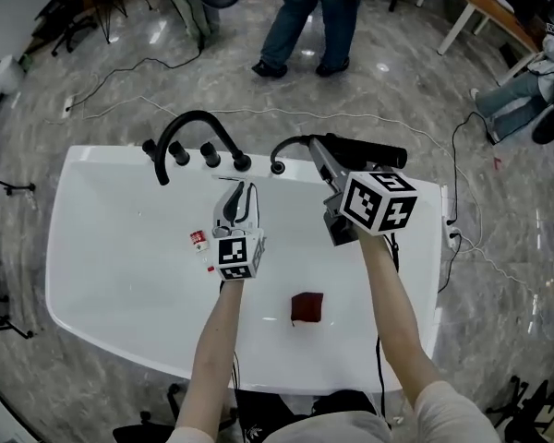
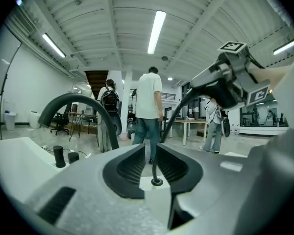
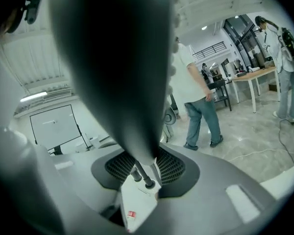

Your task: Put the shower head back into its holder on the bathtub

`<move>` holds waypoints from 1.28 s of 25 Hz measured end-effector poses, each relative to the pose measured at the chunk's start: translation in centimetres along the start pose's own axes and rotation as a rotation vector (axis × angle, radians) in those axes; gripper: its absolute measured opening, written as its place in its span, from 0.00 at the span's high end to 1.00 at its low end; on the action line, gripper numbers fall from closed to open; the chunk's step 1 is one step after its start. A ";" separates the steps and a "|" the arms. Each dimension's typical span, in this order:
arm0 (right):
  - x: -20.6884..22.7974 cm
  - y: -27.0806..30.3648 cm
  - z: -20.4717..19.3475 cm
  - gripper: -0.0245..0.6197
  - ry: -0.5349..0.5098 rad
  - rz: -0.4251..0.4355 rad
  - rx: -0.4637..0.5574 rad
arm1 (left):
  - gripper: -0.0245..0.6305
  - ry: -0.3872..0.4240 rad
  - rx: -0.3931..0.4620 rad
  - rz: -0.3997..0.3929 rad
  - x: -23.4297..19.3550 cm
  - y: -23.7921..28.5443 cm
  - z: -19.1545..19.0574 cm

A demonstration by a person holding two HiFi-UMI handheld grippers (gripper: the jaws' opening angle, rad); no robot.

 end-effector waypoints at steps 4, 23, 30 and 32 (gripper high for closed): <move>1.5 3.8 -2.7 0.75 -0.039 -0.052 -0.086 | 0.86 -0.014 -0.019 -0.005 -1.2 -0.8 -2.2; 2.2 7.0 -9.0 0.74 -0.135 -0.106 -0.335 | 0.86 -0.075 -0.006 -0.021 -3.3 -1.7 -5.8; 4.5 12.7 -15.2 0.74 -0.114 -0.146 -0.458 | 0.86 -0.056 -0.004 -0.061 -3.3 -2.7 -4.8; 5.9 14.5 -16.2 0.74 -0.066 -0.167 -0.470 | 0.87 -0.066 -0.010 -0.069 -3.9 -3.4 -5.0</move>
Point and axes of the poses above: the fingertips, and each gripper's own axes: y forward along the fingers, x to its right, z out of its top, the point moved 5 cm from there along -y, backward along the fingers, and after that the axes turned 1 degree about x, right-handed, at the moved point
